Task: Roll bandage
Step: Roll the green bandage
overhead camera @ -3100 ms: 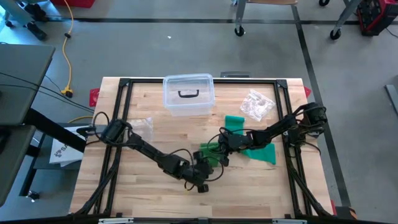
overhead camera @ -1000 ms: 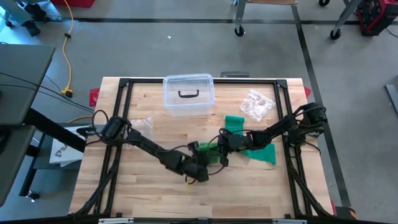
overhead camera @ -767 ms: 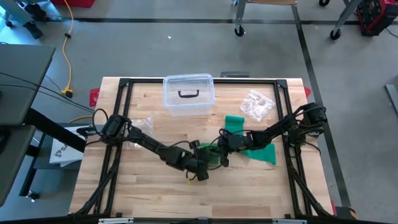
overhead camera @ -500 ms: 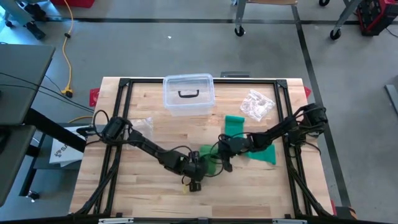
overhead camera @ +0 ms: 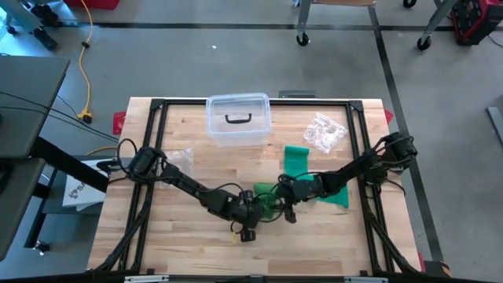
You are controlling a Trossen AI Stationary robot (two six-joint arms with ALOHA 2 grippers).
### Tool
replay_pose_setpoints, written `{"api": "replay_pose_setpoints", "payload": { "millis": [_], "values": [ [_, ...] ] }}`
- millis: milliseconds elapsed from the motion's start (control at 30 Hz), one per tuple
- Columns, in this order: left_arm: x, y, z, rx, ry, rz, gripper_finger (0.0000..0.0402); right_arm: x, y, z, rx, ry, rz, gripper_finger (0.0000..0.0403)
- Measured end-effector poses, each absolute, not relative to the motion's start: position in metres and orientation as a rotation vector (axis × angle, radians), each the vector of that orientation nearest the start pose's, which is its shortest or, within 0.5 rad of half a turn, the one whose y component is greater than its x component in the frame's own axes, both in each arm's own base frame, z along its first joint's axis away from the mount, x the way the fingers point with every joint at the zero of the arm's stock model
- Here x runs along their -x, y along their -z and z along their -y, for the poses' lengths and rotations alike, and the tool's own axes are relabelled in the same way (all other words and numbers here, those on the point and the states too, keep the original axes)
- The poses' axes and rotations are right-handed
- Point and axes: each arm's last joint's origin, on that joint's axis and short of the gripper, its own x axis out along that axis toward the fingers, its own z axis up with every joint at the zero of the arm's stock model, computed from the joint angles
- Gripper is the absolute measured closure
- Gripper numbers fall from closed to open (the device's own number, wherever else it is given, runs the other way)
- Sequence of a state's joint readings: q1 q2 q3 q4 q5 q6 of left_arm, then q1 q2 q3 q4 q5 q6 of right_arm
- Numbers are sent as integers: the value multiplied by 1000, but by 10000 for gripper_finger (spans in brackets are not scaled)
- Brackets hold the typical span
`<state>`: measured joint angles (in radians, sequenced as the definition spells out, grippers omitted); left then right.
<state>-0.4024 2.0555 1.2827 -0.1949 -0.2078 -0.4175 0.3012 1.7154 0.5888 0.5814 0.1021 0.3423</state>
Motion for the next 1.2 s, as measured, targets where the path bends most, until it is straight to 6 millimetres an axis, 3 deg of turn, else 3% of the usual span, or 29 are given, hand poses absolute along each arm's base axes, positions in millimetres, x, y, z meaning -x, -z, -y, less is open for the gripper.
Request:
{"api": "replay_pose_setpoints", "payload": {
  "millis": [267,500,667,867,1033,1200],
  "values": [
    [-364,-140,176,97,-28,-996,401,-270,-143,-79,-371,30,-644,240],
    [-359,-138,178,62,-153,-979,391,-254,-148,-78,-479,141,-744,240],
    [-357,-141,176,51,-164,-989,354,-246,-156,-90,-453,102,-732,240],
    [-351,-123,157,143,-158,-956,281,-238,-160,-106,-422,55,-722,240],
    [-329,-115,144,240,-149,-846,226,-235,-161,-113,-392,71,-697,240],
    [-315,-102,139,223,-190,-651,212,-234,-162,-117,-392,73,-674,240]
  ]
}}
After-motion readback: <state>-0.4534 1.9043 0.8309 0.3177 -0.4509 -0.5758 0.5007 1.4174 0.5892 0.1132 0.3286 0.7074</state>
